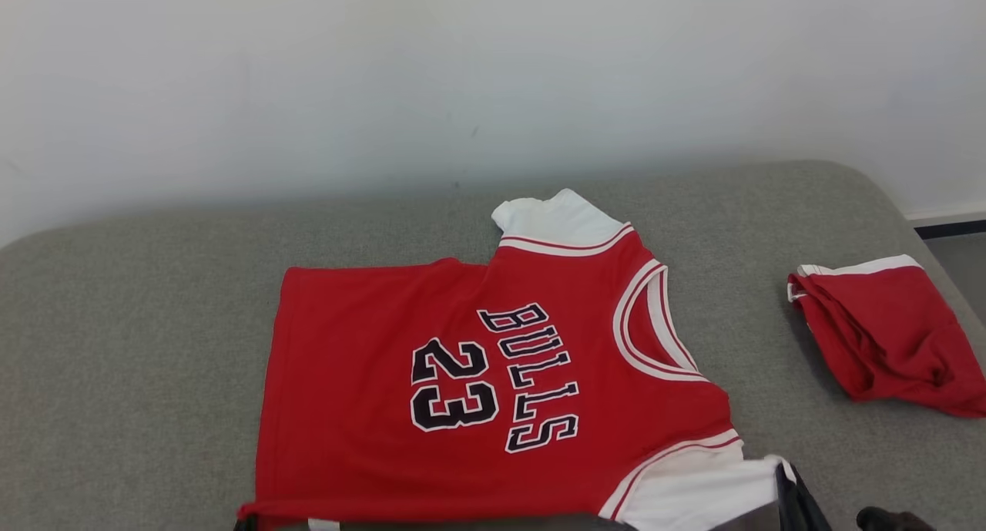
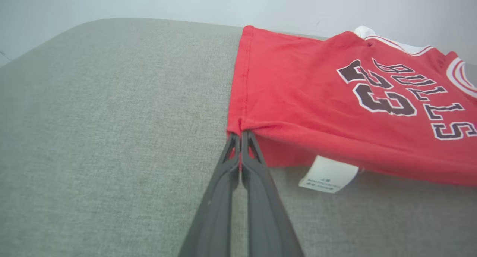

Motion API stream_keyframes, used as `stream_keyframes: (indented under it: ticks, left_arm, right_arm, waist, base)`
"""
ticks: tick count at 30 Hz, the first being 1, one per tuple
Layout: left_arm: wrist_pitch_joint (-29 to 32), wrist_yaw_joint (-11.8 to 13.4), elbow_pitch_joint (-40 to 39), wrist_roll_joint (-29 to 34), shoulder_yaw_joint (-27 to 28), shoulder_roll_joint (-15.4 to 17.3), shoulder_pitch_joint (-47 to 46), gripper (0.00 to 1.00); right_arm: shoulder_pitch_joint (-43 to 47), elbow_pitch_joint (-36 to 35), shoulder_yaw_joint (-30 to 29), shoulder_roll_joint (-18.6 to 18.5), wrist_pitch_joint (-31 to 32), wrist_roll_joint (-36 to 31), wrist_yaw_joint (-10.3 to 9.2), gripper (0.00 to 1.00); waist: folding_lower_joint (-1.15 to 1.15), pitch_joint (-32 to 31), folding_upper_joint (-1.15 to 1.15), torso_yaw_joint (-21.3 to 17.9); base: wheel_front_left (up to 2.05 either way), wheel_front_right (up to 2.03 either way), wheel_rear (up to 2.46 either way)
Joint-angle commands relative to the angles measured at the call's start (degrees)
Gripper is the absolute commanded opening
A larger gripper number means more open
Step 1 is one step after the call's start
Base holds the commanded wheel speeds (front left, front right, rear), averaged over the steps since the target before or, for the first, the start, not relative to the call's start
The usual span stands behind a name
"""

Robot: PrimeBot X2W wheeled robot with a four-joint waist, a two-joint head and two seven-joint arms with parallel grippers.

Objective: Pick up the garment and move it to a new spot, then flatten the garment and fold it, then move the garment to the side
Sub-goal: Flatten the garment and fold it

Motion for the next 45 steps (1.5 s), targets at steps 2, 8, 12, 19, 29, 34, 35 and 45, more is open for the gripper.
stream_keyframes:
  ticks: [2, 8, 12, 19, 29, 34, 35, 45]
  left_arm:
    - [-0.15, -0.12, -2.17, 0.78, -0.21, 0.07, -2.41, 0.0]
    - [-0.16, -0.23, -4.76, 2.14, 0.73, 0.07, -6.99, 0.0]
    - [-0.15, -0.36, -5.43, 3.52, 1.57, 0.06, -11.28, 0.0]
    - [-0.15, -0.79, -4.81, 6.31, 1.89, 0.51, -18.5, 0.0]
    - [-0.16, -0.45, -0.7, 8.67, 1.3, 0.87, -28.08, 0.0]
    - [-0.15, 0.38, 1.39, 9.29, 1.49, 0.87, -30.56, 0.0]
    - [-0.15, 0.53, 1.66, 9.39, 1.58, 0.89, -30.96, 0.0]
    - [-0.15, 1.13, 1.71, 9.13, 1.75, 0.63, -29.42, 1.0]
  right_arm:
    - [-2.31, -2.45, 0.1, -0.42, -0.23, 0.73, -0.17, 0.0]
    - [-7.55, -5.3, 1.01, -1.09, -0.23, 1.77, -0.17, 0.0]
    - [-12.31, -5.33, 1.79, -1.98, -0.23, 1.89, -0.17, 0.0]
    - [-19.35, -3.0, 3.37, -3.6, -0.23, 1.43, -0.17, 0.0]
    - [-28.72, 1.56, 4.79, -5.18, -0.23, 1.01, -0.17, 0.0]
    - [-31.9, 3.29, 5.0, -5.24, -0.23, 0.55, -0.17, 0.0]
    - [-32.45, 3.57, 5.07, -5.15, -0.23, 0.39, -0.17, 0.0]
    - [-33.93, 5.19, 3.22, -4.36, -0.23, -1.4, -0.17, 1.0]
  waist:
    - [0.0, 2.34, 0.0, 0.32]
    - [0.0, 4.79, 0.0, 0.19]
    - [0.0, 7.43, 0.0, 0.47]
    - [0.0, 11.91, 0.0, 1.32]
    - [0.0, 19.14, 0.0, 2.13]
    - [0.0, 21.28, 0.0, 2.07]
    - [0.0, 21.57, 0.0, 2.02]
    - [0.0, 21.11, 0.0, 1.88]
  base:
    - [0.0, 0.0, 0.0]
    - [0.0, 0.0, 0.0]
    - [0.0, 0.0, 0.0]
    - [0.0, 0.0, 0.0]
    - [0.0, 0.0, 0.0]
    - [0.0, 0.0, 0.0]
    - [0.0, 0.0, 0.0]
    - [0.0, 0.0, 0.0]
